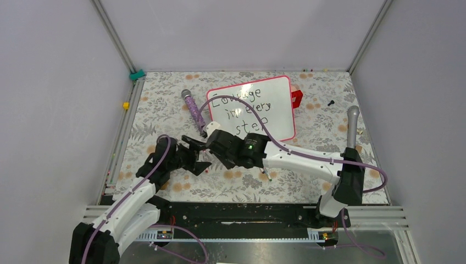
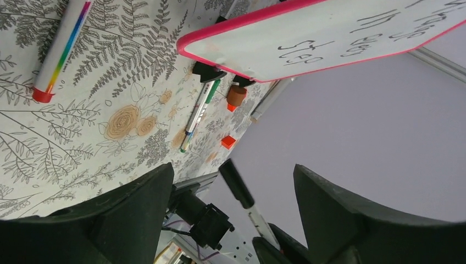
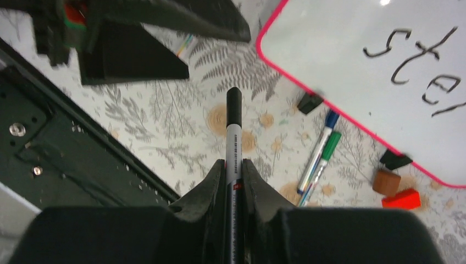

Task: Write a sentence on the whiteboard
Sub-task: Close the whiteboard marker at the center of the board, then place the whiteboard marker at the center of the board.

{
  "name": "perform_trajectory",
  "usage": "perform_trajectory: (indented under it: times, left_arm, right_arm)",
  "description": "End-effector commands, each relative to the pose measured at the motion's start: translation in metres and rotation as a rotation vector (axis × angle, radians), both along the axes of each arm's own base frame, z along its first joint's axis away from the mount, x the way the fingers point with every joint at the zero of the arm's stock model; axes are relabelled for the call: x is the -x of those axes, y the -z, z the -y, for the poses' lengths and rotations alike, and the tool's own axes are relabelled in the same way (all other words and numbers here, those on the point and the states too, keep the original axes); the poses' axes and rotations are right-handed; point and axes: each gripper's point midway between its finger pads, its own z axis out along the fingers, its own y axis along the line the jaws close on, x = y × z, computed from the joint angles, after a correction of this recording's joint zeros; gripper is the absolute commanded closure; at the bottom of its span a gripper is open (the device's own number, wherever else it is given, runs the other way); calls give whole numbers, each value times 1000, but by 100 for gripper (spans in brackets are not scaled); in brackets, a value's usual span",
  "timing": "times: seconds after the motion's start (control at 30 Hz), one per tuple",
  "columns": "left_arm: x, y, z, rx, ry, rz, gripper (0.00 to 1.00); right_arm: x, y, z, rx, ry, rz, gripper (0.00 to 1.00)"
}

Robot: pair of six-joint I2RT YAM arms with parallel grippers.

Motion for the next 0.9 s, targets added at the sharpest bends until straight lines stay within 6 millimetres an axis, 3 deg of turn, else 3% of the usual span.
perform_trajectory:
  times: [0.0, 0.2, 0.4, 0.5, 0.63, 0.87]
  left_arm:
    - [3, 9, -20, -96, -48, -16, 19]
    - [-12, 13, -57, -360, -67, 98, 15]
    - [-22, 12, -77, -490, -87, 161, 15]
    - [-23, 8, -89, -560, -99, 176, 15]
    - [-30, -5, -99, -653, -89, 254, 15]
    - [-37, -32, -106, -773, -36, 461, 13]
  right_arm:
    - [30, 2, 35, 148, -10, -160, 100]
    - [42, 36, 58, 358, -4, -259, 100]
    - [39, 91, 55, 457, 23, -288, 100]
    - [38, 105, 57, 500, 33, -294, 100]
    - [34, 92, 53, 420, 41, -257, 100]
    - [16, 50, 41, -38, 125, -209, 100]
